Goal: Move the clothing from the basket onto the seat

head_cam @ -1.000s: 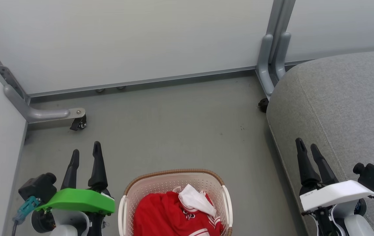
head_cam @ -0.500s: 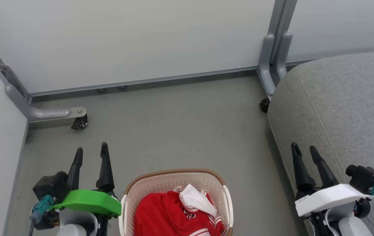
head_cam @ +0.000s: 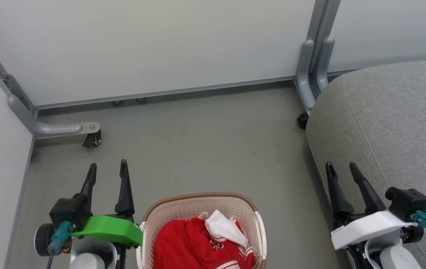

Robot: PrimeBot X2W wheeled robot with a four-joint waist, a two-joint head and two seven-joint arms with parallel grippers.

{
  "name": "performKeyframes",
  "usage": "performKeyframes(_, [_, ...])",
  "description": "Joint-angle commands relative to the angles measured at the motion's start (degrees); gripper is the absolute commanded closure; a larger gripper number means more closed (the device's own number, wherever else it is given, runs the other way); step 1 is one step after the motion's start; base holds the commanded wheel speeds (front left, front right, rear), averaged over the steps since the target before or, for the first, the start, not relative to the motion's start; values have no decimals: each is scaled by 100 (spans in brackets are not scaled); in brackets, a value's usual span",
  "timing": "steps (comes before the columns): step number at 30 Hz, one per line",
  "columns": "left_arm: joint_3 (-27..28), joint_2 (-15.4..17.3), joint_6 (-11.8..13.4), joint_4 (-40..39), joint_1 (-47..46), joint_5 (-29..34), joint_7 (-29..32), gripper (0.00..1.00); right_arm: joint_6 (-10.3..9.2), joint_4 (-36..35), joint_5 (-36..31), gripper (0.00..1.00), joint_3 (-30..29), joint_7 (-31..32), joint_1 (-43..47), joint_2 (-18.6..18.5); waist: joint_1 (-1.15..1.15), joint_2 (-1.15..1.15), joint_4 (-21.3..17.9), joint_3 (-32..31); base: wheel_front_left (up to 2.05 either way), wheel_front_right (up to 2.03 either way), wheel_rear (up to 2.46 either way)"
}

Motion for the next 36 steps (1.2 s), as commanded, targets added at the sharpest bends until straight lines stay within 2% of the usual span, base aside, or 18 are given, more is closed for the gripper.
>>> performKeyframes(1, [-14,48,34,-47,-93,154,-62,0,2,-57,-155,0,12,-58,-8,-34,0,46,4,0,0,0,0])
performKeyframes(20, [-113,43,43,-39,-83,966,-278,0,2,18,-992,0,0,-272,11,-43,0,55,6,3,0,0,0])
performKeyframes(36, [-108,34,-51,175,-119,1224,-396,0,1,244,-1380,0,-32,-394,-19,-48,0,61,27,-2,0,0,0])
